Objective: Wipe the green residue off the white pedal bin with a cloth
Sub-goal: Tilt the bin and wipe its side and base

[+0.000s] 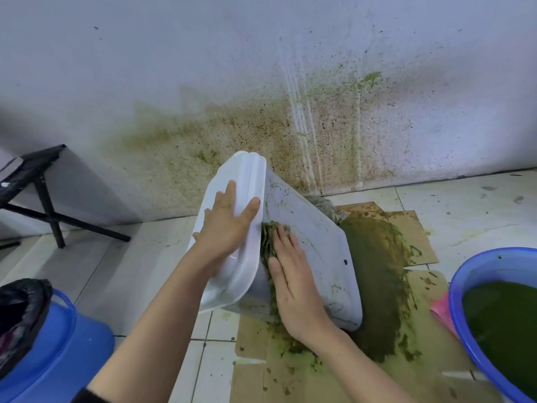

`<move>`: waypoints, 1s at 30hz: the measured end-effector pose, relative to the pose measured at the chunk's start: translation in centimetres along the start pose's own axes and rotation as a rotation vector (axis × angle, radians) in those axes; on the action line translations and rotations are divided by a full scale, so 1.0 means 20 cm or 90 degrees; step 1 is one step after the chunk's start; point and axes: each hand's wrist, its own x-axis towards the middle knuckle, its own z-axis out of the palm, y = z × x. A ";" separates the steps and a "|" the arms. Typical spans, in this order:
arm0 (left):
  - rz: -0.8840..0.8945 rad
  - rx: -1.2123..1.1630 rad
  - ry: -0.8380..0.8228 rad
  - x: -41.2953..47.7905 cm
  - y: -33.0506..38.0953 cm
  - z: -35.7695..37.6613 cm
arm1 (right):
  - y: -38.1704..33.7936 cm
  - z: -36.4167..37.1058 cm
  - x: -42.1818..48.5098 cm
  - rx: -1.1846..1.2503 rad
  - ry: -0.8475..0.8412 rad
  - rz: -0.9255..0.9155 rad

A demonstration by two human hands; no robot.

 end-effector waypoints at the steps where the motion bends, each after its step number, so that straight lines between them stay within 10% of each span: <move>1: 0.006 0.006 0.003 0.01 -0.02 -0.01 | 0.01 0.02 0.00 -0.031 0.008 -0.005; 30: 0.042 -0.047 0.022 0.04 -0.28 -0.17 | 0.63 0.02 0.73 -0.074 0.131 0.130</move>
